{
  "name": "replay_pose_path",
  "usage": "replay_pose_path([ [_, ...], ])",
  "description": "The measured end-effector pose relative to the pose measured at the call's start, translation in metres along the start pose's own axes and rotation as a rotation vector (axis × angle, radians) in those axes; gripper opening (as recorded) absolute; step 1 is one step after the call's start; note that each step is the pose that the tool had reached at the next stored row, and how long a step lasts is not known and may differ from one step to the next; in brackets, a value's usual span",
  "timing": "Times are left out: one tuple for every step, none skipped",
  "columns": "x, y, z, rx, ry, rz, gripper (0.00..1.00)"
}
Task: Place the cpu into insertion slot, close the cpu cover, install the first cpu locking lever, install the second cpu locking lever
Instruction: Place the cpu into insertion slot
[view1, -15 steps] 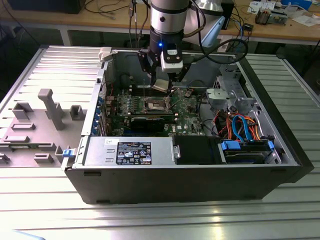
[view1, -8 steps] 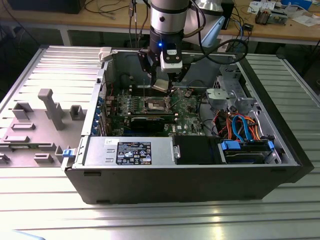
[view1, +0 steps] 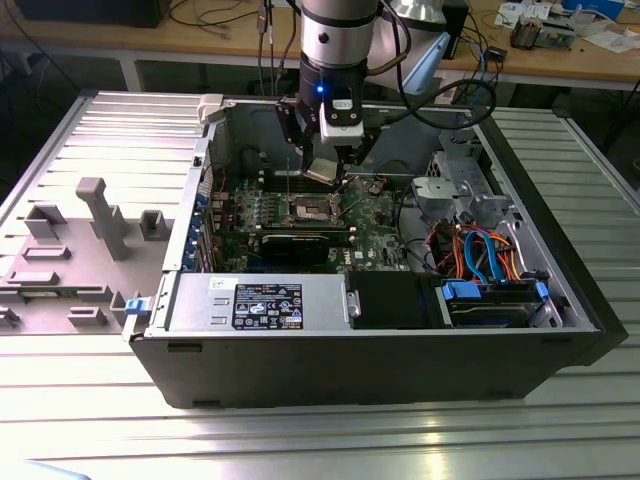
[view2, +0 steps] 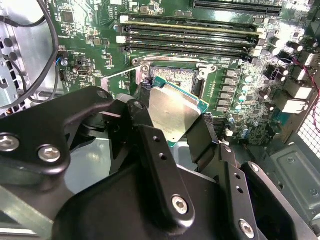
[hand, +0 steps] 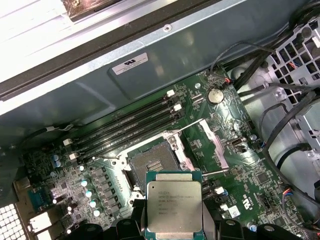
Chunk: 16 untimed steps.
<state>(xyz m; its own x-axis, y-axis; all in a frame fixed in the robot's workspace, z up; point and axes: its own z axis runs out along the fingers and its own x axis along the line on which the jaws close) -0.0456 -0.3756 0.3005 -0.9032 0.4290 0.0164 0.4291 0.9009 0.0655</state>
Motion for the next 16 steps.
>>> replay_pose_path([
  [0.0000,0.0000,0.0000,0.0000,-0.0002,0.003,0.54],
  [0.0000,0.0000,0.0000,0.0002,-0.0005,0.006,0.54],
  [0.0000,0.0000,0.0000,0.0002,-0.0007,0.009,0.54],
  [0.0000,0.0000,0.0000,0.0003,-0.0009,0.011,0.54],
  [0.0000,0.0000,0.0001,0.0003,-0.0011,0.012,0.54],
  [0.0000,0.0000,0.0001,0.0004,-0.0013,0.015,0.54],
  [0.0000,0.0000,0.0001,0.0005,-0.0015,0.018,0.54],
  [0.0000,0.0000,0.0001,0.0006,-0.0017,0.020,0.54],
  [0.0000,0.0000,0.0001,0.0006,-0.0018,0.021,0.54],
  [0.0000,0.0000,0.0001,0.0007,-0.0022,0.025,0.54],
  [0.0000,0.0000,0.0001,0.0008,-0.0024,0.027,0.54],
  [0.0000,0.0000,0.0001,0.0008,-0.0025,0.029,0.54],
  [0.0000,0.0000,0.0002,0.0008,-0.0027,0.031,0.54],
  [0.0000,0.0000,0.0001,0.0009,-0.0028,0.032,0.54],
  [0.0000,0.0000,0.0002,0.0010,-0.0031,0.035,0.54],
  [0.0000,0.0000,0.0002,0.0011,-0.0033,0.038,0.54],
])
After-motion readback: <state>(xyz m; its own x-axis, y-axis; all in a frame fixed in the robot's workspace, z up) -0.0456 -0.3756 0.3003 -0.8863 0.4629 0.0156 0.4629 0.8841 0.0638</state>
